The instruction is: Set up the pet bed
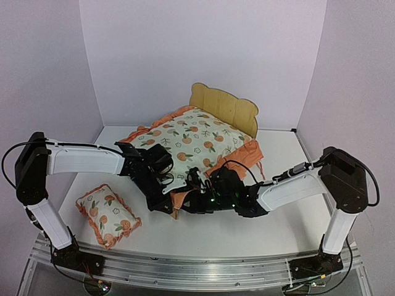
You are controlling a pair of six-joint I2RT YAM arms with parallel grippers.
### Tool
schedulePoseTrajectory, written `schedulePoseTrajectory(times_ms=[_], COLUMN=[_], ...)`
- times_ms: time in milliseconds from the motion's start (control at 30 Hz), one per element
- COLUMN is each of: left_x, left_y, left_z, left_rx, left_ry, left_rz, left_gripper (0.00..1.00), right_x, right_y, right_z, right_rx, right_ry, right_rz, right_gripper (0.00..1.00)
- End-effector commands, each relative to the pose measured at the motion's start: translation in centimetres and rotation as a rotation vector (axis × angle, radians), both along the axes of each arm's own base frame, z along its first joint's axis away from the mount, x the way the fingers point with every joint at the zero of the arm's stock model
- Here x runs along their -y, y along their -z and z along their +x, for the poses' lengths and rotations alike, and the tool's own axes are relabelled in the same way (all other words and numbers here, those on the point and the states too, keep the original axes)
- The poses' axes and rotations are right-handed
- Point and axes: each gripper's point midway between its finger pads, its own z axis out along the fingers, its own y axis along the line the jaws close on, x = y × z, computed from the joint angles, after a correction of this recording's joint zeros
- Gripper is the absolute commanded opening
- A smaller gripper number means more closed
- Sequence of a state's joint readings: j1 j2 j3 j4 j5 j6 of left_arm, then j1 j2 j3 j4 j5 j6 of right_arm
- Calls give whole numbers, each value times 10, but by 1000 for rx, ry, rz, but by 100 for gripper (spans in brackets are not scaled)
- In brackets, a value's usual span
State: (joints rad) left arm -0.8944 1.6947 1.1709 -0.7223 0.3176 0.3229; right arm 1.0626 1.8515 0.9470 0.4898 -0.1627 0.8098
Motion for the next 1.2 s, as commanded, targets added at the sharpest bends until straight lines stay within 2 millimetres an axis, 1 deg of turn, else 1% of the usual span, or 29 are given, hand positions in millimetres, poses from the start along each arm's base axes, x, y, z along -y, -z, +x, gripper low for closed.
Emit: schedulePoseTrajectory(times_ms=[0,67,200,267,300,367,400,500,533,567,600,667,800,900,967,1033,1100,1167], left_x=[27,27,26,26,26,26,26,21,19,16,14,11,12,24,44,67,85,94], left_y=[-36,-36,-36,-36,-37,-37,-38,-42,-46,-48,-51,-64,-94,-116,-134,-148,-155,-150], left_z=[92,93,93,93,93,92,91,82,78,75,71,66,55,46,32,15,7,6], left_rx=[355,357,358,359,359,358,359,351,353,360,367,413,495,545,577,591,596,575], left_ry=[-137,-137,-139,-138,-138,-135,-126,-81,-67,-47,-36,8,92,139,196,262,297,315], left_rz=[-132,-131,-129,-131,-132,-132,-132,-127,-131,-132,-139,-172,-260,-317,-382,-458,-518,-526], left_gripper=[0,0,0,0,0,0,3,20,26,34,39,44,46,46,46,48,53,56], right_x=[-6,-7,-9,-9,-8,-5,-1,18,25,29,32,35,38,40,41,42,44,45], right_y=[-8,-8,-6,-5,-5,-5,-6,-3,2,3,2,-3,-12,-19,-25,-28,-26,-23], right_z=[0,-1,-5,-7,-7,-8,-6,-5,-6,-7,-9,-10,-10,-8,-6,-5,-5,-5], right_rx=[-13,-16,-53,-65,-66,-63,-57,-45,-50,-51,-51,-45,-35,-31,-27,-28,-38,-52], right_ry=[-15,-21,-37,-41,-41,-32,-16,41,51,55,53,48,45,56,66,78,90,101], right_rz=[44,47,53,53,53,49,47,4,-27,-49,-63,-71,-95,-125,-138,-138,-140,-145], right_gripper=[14,11,8,2,0,0,0,0,0,0,0,0,0,0,0,0,0,0])
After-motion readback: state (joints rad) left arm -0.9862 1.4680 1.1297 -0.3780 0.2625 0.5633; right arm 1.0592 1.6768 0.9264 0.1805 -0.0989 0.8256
